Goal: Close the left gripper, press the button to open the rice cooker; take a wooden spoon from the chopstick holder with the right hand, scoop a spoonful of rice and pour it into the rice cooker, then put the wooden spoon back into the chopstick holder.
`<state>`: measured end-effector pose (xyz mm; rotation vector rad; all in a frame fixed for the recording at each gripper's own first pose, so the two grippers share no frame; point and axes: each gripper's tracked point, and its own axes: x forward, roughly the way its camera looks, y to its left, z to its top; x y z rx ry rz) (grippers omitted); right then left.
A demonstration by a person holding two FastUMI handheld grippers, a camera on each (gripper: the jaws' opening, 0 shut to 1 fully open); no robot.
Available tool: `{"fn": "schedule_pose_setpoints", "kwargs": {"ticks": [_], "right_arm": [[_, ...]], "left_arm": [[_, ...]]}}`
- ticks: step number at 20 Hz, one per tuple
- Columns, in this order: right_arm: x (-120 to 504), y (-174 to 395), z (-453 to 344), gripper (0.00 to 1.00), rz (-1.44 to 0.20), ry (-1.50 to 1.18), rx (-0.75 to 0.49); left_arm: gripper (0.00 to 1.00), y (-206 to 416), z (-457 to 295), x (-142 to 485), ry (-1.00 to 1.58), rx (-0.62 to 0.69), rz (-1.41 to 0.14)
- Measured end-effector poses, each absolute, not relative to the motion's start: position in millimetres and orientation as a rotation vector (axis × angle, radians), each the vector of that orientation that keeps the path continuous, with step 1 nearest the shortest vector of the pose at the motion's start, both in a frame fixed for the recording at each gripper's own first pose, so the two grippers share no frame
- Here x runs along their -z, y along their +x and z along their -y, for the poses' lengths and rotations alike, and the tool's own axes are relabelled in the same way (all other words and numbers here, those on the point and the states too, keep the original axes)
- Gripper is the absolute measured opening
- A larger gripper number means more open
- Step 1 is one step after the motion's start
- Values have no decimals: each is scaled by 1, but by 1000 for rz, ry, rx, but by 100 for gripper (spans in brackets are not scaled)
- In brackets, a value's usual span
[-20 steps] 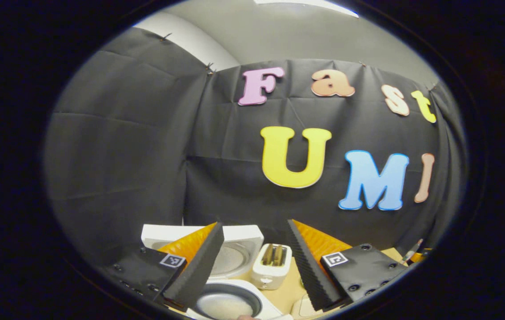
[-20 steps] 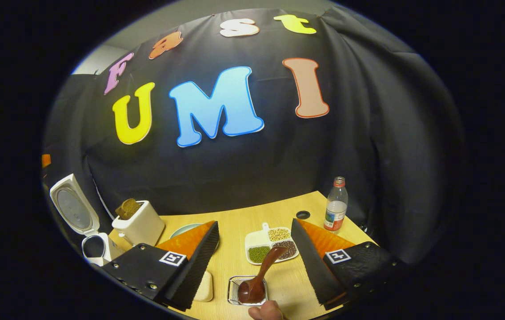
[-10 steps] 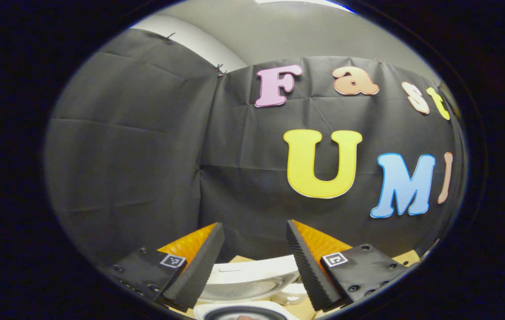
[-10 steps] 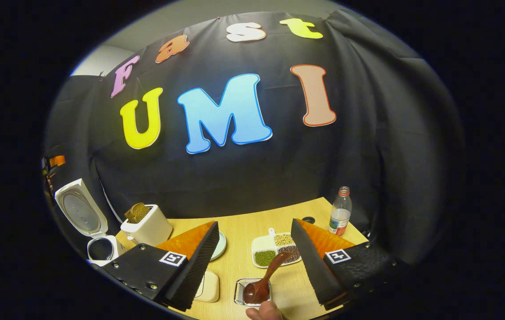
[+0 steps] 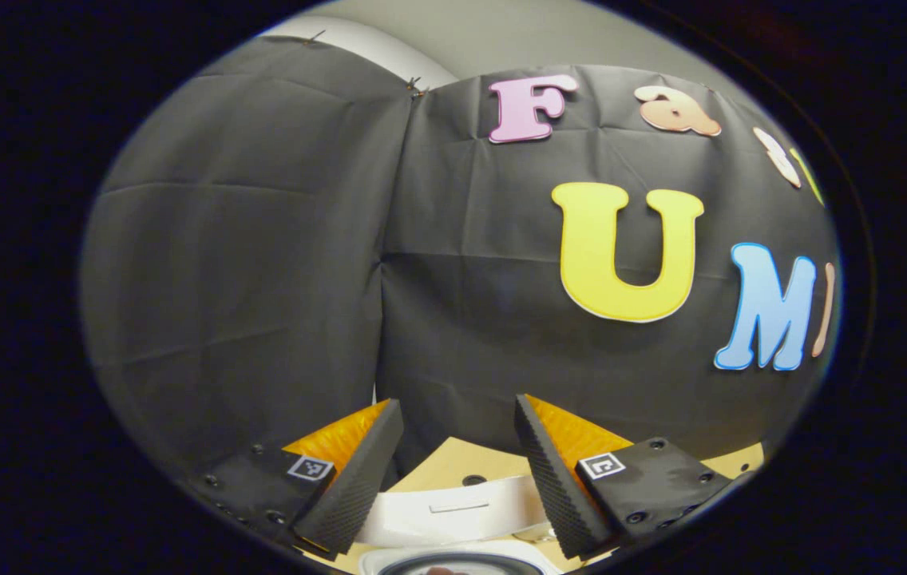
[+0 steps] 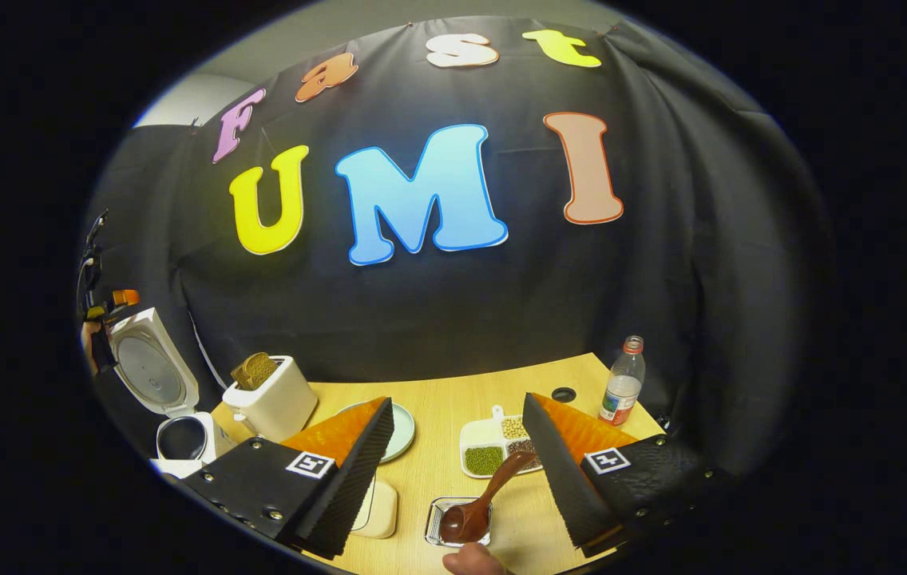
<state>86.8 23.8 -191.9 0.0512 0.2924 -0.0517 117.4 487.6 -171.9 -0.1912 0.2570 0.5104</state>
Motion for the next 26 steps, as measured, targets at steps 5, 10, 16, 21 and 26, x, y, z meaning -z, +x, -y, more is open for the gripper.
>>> {"fn": "schedule_pose_setpoints", "kwargs": {"ticks": [5,10,16,21,26], "right_arm": [[187,91,-34,98,-281,52,31],[195,90,-41,98,-298,90,19],[201,86,-40,98,-314,113,18],[193,86,-42,98,-293,95,5],[191,85,-47,98,-297,88,-16]], "left_arm": [[98,116,-484,181,-143,-512,-293],[98,112,-479,184,-147,-533,-338],[99,81,-450,182,-116,-544,-290],[95,48,-416,187,-79,-554,-231],[96,12,-384,209,-94,-566,-237]]}}
